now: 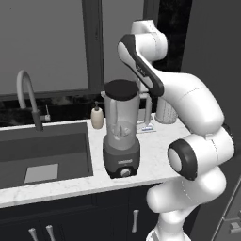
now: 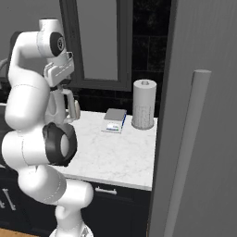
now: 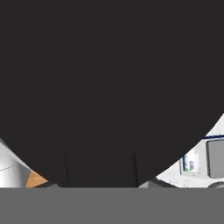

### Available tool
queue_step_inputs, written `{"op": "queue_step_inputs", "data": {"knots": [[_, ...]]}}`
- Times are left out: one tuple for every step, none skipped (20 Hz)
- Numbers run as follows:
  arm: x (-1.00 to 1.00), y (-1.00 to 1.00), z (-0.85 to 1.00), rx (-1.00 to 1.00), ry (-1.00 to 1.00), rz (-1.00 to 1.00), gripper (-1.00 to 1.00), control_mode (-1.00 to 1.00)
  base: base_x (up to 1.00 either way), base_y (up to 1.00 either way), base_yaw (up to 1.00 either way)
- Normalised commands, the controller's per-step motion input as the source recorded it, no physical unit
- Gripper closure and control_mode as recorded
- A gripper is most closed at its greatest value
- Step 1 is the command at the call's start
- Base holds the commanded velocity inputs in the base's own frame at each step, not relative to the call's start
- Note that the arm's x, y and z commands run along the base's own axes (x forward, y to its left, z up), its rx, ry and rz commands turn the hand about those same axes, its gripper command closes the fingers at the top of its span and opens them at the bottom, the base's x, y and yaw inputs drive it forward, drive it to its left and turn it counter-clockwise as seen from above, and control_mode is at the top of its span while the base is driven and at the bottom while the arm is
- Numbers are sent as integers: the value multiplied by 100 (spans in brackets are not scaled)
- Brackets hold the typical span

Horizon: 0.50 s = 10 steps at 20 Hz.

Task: Close the lid blender by securely placing the lid on top.

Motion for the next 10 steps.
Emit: {"op": "queue_step_inputs", "data": {"knots": [[14,0,-1,0,0,0,100,-100,0,0,0],[7,0,-4,0,0,0,100,-100,0,0,0],[4,0,-5,0,0,0,100,-100,0,0,0],[0,0,-16,0,0,0,100,-100,0,0,0],[0,0,-28,-4,0,0,100,-100,0,0,0],[0,0,-34,-6,0,0,100,-100,0,0,0],[-4,0,-34,-7,1,0,100,-100,0,0,0],[-14,4,-37,-7,5,2,100,-100,0,0,0],[-14,1,-34,-7,7,3,100,-100,0,0,0],[-9,2,-30,-7,7,3,100,-100,0,0,0]]}}
